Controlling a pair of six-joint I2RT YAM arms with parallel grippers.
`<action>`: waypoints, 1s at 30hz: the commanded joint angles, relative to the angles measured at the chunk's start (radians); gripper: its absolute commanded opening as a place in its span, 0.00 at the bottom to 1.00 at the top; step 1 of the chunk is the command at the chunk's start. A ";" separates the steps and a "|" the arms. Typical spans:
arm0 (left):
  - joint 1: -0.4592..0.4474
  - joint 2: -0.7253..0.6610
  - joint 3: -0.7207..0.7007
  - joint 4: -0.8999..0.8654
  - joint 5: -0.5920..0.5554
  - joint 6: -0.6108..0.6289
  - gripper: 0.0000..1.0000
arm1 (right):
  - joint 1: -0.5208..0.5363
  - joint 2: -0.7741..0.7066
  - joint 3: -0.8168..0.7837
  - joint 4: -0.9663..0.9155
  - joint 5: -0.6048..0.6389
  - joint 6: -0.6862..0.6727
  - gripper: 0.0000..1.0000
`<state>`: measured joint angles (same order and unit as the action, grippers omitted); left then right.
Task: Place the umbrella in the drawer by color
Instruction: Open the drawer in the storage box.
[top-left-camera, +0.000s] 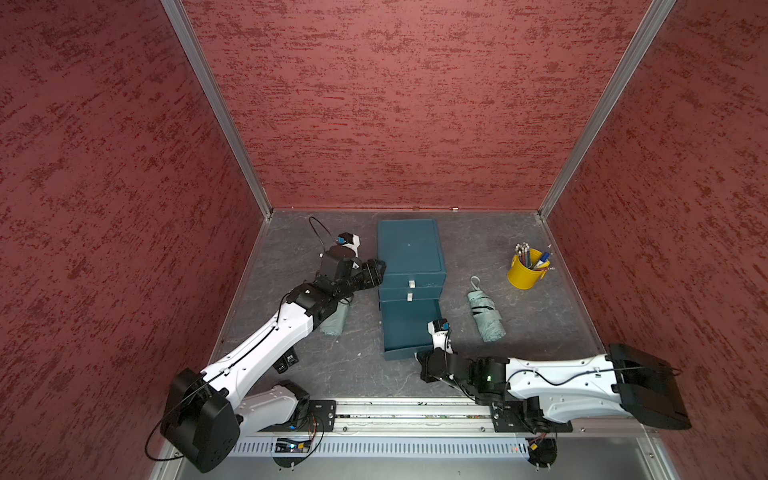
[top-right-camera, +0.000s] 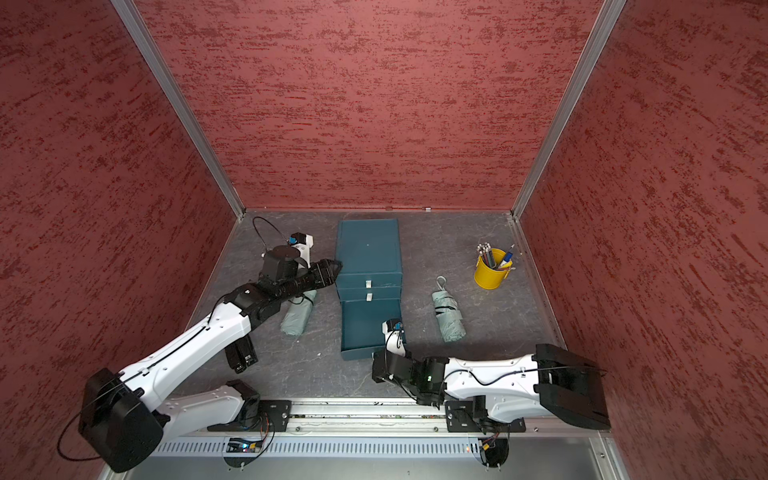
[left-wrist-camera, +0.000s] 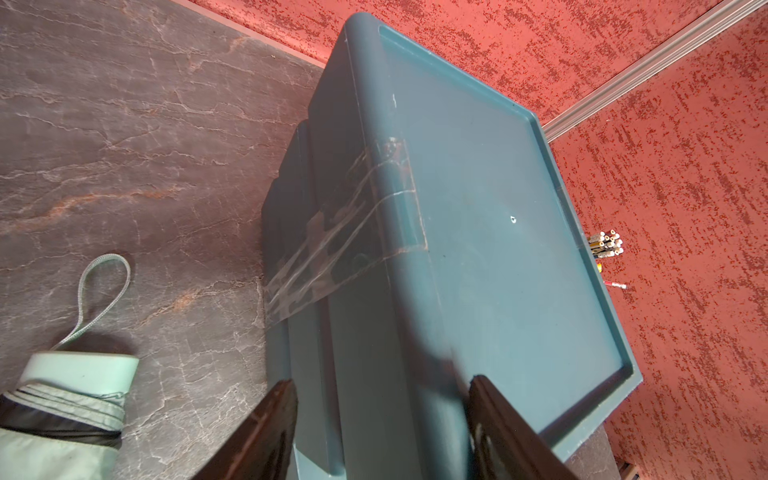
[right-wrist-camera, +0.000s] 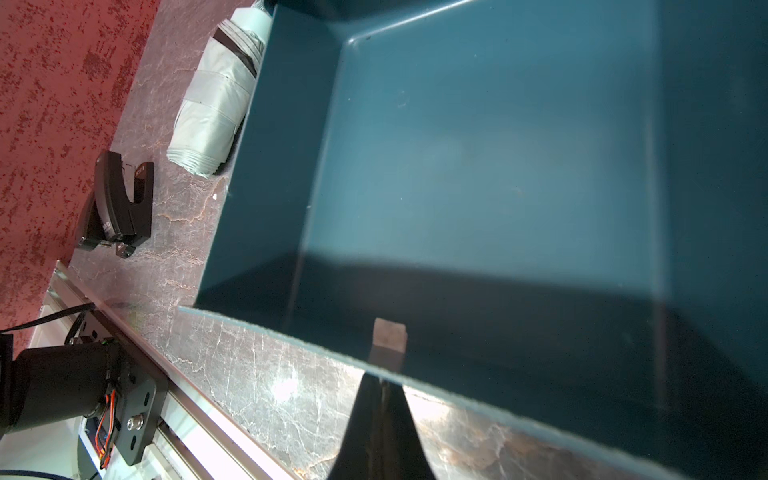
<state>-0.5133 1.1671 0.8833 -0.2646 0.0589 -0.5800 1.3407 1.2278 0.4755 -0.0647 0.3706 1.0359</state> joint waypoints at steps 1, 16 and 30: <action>0.007 0.013 -0.040 -0.117 -0.010 0.003 0.67 | 0.015 0.037 0.029 -0.007 0.021 -0.007 0.00; -0.021 -0.044 0.013 -0.157 -0.021 -0.006 0.68 | 0.074 -0.211 0.208 -0.631 0.322 -0.013 0.66; -0.047 -0.329 0.029 -0.209 -0.084 -0.032 0.70 | -0.447 -0.231 0.405 -0.847 0.223 -0.313 0.86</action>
<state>-0.5560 0.9054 0.9363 -0.4603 0.0010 -0.5987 0.9833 0.9722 0.9051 -0.9253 0.6876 0.8261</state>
